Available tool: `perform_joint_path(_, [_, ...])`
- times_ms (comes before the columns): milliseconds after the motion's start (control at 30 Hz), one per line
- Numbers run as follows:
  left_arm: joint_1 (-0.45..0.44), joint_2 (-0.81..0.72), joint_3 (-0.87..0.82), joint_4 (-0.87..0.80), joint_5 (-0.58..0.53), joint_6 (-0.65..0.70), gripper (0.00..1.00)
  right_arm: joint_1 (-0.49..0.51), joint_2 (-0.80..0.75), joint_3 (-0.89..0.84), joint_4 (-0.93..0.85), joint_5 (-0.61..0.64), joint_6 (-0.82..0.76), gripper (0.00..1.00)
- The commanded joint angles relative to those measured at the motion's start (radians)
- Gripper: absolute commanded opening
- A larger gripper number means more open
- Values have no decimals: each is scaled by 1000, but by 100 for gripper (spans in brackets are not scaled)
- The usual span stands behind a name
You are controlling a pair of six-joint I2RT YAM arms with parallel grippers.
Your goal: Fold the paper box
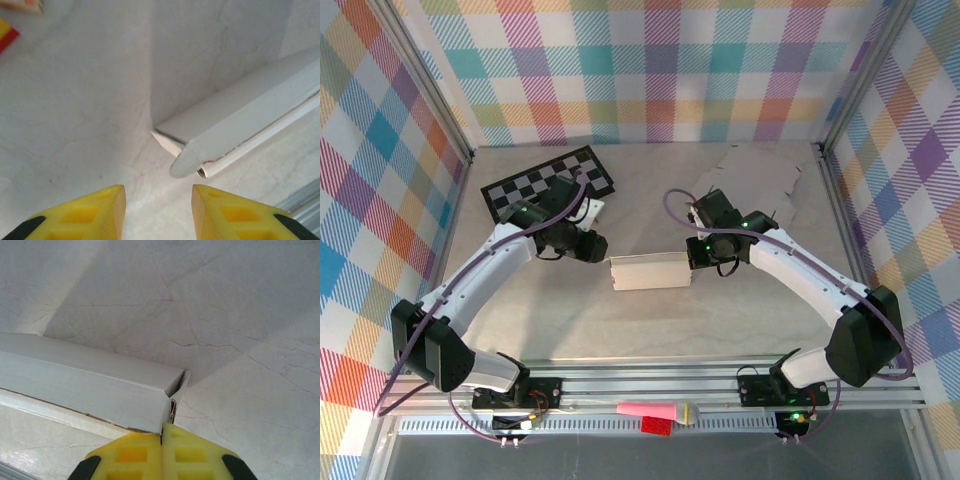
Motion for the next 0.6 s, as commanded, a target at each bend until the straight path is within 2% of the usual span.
perform_joint_path(0, [2,29,40,-76,64,-8,39,10,24,4,-78,-12,-1,0])
perform_joint_path(300, [-30,72,60,-83,41,73,38,9,19,4,-82,-13,2,0])
perform_joint_path(567, [-66,100,70,-58,25,76,38,10,24,6,-81,-13,4,0])
